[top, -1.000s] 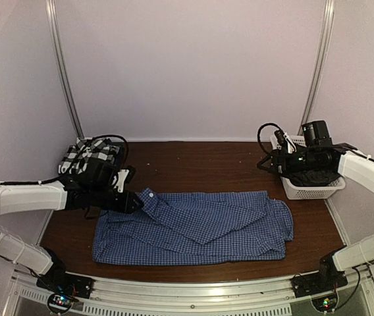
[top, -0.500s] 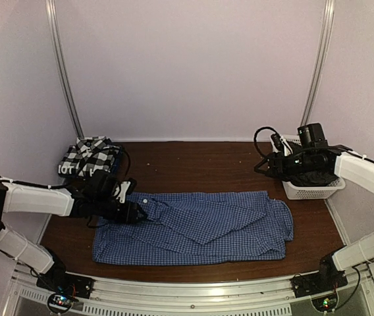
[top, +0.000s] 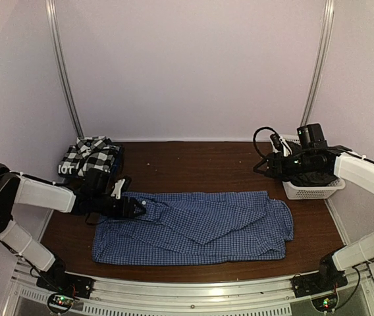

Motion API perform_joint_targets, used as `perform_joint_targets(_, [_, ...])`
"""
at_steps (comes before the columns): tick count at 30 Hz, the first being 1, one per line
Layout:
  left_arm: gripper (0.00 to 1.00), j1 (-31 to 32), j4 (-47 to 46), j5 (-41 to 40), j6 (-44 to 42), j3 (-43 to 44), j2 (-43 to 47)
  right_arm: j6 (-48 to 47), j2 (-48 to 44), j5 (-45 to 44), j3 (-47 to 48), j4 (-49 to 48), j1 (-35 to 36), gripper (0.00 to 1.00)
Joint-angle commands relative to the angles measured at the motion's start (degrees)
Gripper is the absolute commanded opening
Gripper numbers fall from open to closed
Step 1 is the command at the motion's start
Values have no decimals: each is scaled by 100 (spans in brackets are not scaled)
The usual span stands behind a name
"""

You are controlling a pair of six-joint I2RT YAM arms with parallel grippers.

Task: Fold and stack the long sleeve shirts
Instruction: Fold the sleeve of the rectangle-folded shirt.

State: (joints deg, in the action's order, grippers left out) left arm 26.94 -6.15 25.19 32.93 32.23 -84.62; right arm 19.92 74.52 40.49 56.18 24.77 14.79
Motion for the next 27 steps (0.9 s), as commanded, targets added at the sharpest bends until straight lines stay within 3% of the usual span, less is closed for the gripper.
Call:
perform_joint_targets(1, [66,-171,-659,716,184,82,-430,47,-35,-15,-81,-122,42,69])
perform_joint_targets(8, [63,-336,-1090,1006,399,62,-636,56,-28,-6,-116,-138,51,69])
perform_joint_targets(14, [55,-441,-1388,1275,544,143,-897,65,1,3,-112,-166,67,69])
perform_joint_targets(23, [38,-637,-1868,1386,763,40,-1156,74,3,3,-169,-192,77,69])
perform_joint_targets(27, [24,-646,-1925,1409,736,31,-1030,73,31,3,-169,-197,85,69])
